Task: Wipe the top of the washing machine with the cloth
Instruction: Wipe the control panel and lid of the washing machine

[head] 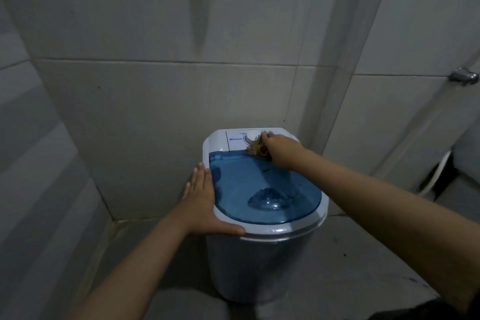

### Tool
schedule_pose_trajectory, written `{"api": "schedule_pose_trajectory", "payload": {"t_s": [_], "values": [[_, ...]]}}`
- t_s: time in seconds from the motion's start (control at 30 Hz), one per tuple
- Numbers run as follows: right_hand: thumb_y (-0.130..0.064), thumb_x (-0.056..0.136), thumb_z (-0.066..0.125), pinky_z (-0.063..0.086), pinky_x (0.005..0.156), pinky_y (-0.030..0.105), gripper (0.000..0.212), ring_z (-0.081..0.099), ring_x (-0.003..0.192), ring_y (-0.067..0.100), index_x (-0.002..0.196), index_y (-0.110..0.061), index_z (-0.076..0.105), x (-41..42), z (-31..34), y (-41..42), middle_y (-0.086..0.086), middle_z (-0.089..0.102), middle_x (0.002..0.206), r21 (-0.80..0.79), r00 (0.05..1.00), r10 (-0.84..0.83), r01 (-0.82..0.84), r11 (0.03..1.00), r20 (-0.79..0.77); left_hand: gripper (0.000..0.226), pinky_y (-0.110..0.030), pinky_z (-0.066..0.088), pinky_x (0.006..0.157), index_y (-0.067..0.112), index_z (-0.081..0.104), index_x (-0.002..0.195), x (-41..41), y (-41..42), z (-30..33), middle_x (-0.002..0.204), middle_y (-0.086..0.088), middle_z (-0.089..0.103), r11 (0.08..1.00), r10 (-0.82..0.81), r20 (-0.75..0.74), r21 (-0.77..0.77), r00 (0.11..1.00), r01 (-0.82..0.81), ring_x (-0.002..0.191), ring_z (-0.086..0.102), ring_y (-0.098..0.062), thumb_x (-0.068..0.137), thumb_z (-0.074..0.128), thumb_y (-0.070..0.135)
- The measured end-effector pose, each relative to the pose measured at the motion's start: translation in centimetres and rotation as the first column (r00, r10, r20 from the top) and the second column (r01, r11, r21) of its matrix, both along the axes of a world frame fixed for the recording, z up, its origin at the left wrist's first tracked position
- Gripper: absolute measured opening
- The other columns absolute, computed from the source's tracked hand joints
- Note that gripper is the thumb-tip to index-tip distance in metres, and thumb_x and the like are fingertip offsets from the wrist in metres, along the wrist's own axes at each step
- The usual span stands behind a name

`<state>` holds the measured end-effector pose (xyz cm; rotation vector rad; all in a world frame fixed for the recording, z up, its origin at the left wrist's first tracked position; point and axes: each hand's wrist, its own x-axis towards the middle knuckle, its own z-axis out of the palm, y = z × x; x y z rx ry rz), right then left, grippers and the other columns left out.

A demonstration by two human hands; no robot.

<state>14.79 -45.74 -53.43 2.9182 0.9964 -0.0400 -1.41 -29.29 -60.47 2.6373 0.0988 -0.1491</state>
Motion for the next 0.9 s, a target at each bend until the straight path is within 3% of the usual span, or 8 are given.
{"api": "schedule_pose_trajectory", "payload": {"t_s": [0.07,0.2,0.43,0.57,0.67,0.77,0.83,0.9], "values": [[0.004,0.085,0.051,0.043,0.1,0.044,0.07,0.045,0.128,0.037,0.146,0.001,0.017,-0.3,-0.8,-0.4,0.02,0.024,0.154,-0.031,1.0,-0.011,0.01,0.999,-0.012,0.167,-0.041,-0.014,0.114,0.012,-0.032,0.143,0.0,0.0,-0.1,0.151,-0.007,-0.04,1.0,-0.001,-0.003,0.001,1.0,0.001,0.138,-0.035,-0.022,0.023,0.046,0.098],[0.005,0.082,0.052,0.045,0.099,0.045,0.069,0.048,0.125,0.034,0.145,-0.009,0.028,-1.8,-0.9,-2.0,0.011,0.032,0.153,0.02,0.996,0.084,-0.083,0.996,-0.024,0.166,-0.04,-0.013,0.113,0.012,-0.032,0.143,0.0,0.0,-0.2,0.151,-0.008,-0.04,1.0,-0.013,0.009,0.006,1.0,0.013,0.139,-0.035,-0.022,0.025,0.046,0.098],[0.0,0.087,0.051,0.035,0.112,0.036,0.071,0.038,0.137,0.026,0.149,-0.023,0.024,-5.2,-1.3,-5.1,-0.001,0.021,0.159,0.034,0.979,0.188,-0.186,0.982,-0.085,0.167,-0.041,-0.012,0.114,0.012,-0.03,0.144,0.0,-0.1,-0.1,0.152,-0.008,-0.038,1.0,-0.001,0.006,0.009,1.0,0.001,0.14,-0.033,-0.022,0.023,0.045,0.099],[0.001,0.08,0.053,0.04,0.109,0.038,0.07,0.047,0.131,0.025,0.143,-0.024,0.037,-6.5,-0.6,-6.5,0.001,0.041,0.151,-0.005,0.963,0.238,-0.24,0.971,-0.124,0.168,-0.041,-0.012,0.114,0.012,-0.03,0.144,-0.2,-0.2,0.2,0.152,-0.009,-0.038,1.0,0.004,-0.005,0.007,1.0,-0.004,0.14,-0.033,-0.023,0.022,0.046,0.098],[0.001,0.076,0.052,0.052,0.091,0.037,0.054,0.062,0.106,0.024,0.123,-0.022,0.06,-6.2,1.4,-6.7,0.004,0.068,0.118,0.002,0.954,0.228,-0.232,0.973,-0.193,0.167,-0.04,-0.012,0.114,0.012,-0.029,0.145,-0.2,-0.2,0.3,0.153,-0.008,-0.037,1.0,0.004,-0.002,0.004,1.0,-0.004,0.14,-0.033,-0.022,0.023,0.047,0.098],[0.004,0.071,0.052,0.053,0.077,0.039,0.032,0.061,0.084,0.026,0.096,-0.011,0.067,-4.1,3.0,-6.2,0.01,0.069,0.09,0.134,0.961,0.134,-0.103,0.986,-0.243,0.168,-0.04,-0.013,0.113,0.011,-0.029,0.144,-0.2,-0.4,0.4,0.153,-0.009,-0.037,1.0,0.005,-0.008,0.0,1.0,-0.005,0.14,-0.033,-0.022,0.022,0.046,0.098],[0.005,0.07,0.052,0.053,0.076,0.04,0.036,0.062,0.086,0.029,0.098,-0.011,0.067,-2.4,2.7,-5.6,0.013,0.069,0.092,0.253,0.986,0.084,-0.046,0.966,-0.141,0.167,-0.039,-0.013,0.112,0.011,-0.029,0.145,-0.2,-0.3,0.4,0.153,-0.008,-0.037,1.0,0.004,-0.003,0.001,1.0,-0.004,0.139,-0.033,-0.022,0.024,0.047,0.097],[0.006,0.071,0.053,0.054,0.081,0.042,0.051,0.062,0.099,0.034,0.117,-0.013,0.062,-0.9,1.5,-5.1,0.016,0.068,0.108,0.25,0.997,0.056,-0.039,0.967,-0.06,0.166,-0.039,-0.014,0.112,0.012,-0.029,0.145,-0.1,-0.2,0.3,0.153,-0.008,-0.037,1.0,0.001,0.002,0.0,1.0,-0.001,0.139,-0.034,-0.022,0.025,0.049,0.097]]}}
